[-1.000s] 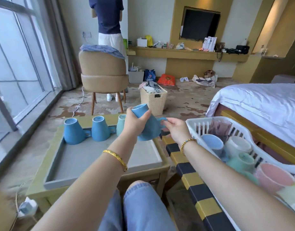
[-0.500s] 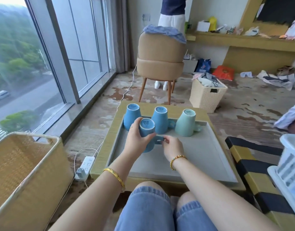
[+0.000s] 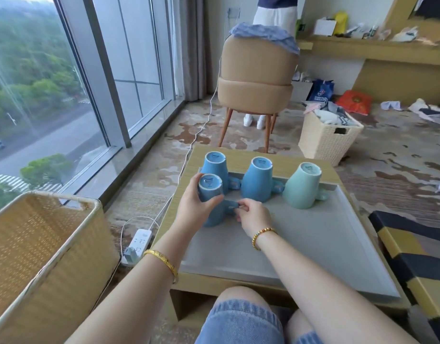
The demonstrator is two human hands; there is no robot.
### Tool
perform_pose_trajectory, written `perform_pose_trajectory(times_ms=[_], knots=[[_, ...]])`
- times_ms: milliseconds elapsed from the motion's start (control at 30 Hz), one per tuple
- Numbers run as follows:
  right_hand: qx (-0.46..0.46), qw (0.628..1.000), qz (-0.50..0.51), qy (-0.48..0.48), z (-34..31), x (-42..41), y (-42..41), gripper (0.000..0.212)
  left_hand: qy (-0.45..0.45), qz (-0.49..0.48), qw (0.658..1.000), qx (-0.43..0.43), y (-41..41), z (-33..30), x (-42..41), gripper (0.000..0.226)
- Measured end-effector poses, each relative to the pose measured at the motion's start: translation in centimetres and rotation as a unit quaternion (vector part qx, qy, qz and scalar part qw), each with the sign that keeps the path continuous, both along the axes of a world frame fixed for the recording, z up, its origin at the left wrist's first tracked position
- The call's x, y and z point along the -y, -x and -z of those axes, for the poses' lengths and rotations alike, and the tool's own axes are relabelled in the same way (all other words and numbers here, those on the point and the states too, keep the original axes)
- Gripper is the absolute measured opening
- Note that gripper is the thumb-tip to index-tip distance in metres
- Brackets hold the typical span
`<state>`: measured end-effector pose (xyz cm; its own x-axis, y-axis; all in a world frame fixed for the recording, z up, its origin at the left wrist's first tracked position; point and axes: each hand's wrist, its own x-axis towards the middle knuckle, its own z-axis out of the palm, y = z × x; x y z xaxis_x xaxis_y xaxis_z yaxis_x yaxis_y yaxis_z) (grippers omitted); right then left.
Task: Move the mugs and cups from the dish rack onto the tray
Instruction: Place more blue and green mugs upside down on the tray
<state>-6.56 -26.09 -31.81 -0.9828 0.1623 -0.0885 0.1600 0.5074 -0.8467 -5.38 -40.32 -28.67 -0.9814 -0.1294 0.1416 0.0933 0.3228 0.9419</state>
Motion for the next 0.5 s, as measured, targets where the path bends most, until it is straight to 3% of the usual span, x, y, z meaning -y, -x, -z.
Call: perform_pose_trajectory(times_ms=[267, 500], knots=[[0.014, 0.998, 0.005, 0.060, 0.40, 0.02, 0.98, 0.022, 0.004, 0.000, 1.000, 0.018, 0.40, 0.51, 0.36, 0.055], [0.025, 0.996, -0.001, 0.085, 0.46, -0.25, 0.79, 0.029, 0.029, 0.013, 0.999, 0.023, 0.31, 0.86, 0.75, 0.063]])
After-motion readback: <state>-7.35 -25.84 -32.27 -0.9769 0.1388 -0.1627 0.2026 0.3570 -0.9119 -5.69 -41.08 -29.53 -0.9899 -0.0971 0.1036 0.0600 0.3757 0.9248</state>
